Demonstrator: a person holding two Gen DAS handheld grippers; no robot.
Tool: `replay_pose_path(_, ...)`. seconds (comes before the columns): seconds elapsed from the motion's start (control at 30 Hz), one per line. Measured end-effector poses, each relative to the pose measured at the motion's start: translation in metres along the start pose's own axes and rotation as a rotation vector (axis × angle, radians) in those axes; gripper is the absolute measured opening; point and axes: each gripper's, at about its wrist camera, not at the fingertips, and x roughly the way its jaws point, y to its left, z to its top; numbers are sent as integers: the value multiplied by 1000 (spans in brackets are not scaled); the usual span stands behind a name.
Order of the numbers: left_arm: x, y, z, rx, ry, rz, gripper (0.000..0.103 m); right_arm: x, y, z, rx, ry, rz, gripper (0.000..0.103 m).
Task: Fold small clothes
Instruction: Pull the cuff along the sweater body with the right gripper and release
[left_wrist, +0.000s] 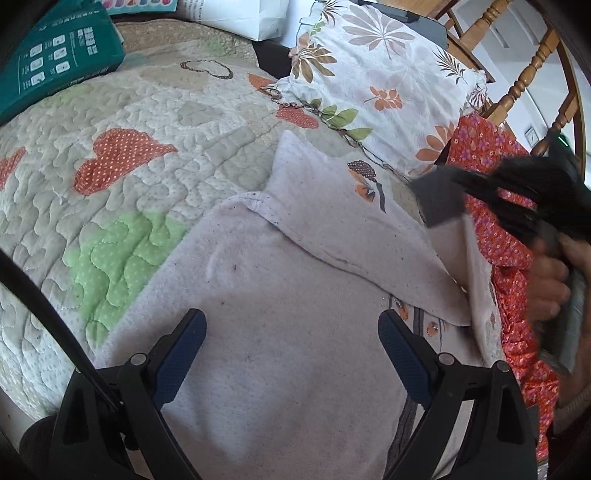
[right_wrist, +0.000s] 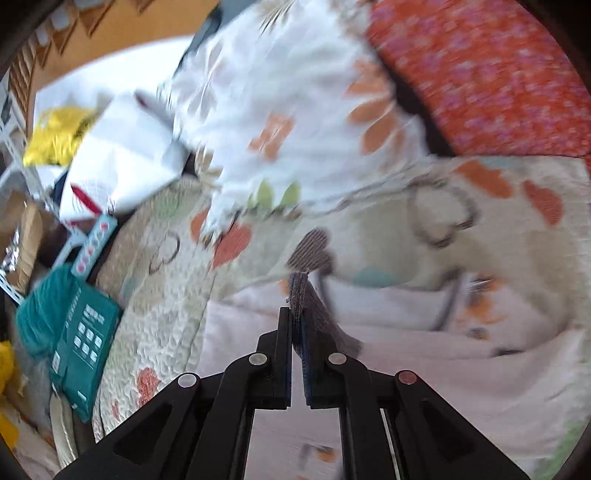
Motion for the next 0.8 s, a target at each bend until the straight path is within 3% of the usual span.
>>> replay_pose_path(0.17,0,6,1,-19,6,-21,93,59,39,-10,-33,87,34,5)
replay_pose_path(0.43,1,8,3,-34,8,-33,93,111,93,-27,-131,190,86,5)
replay_pose_path(0.67,2,8,2,-25,3,-25,93,149,105,-58,-189,383,149,9)
replay_pose_path(0.8,2,7,2,-20,-1,-19,93,130,89,-43,-102,371,252,10)
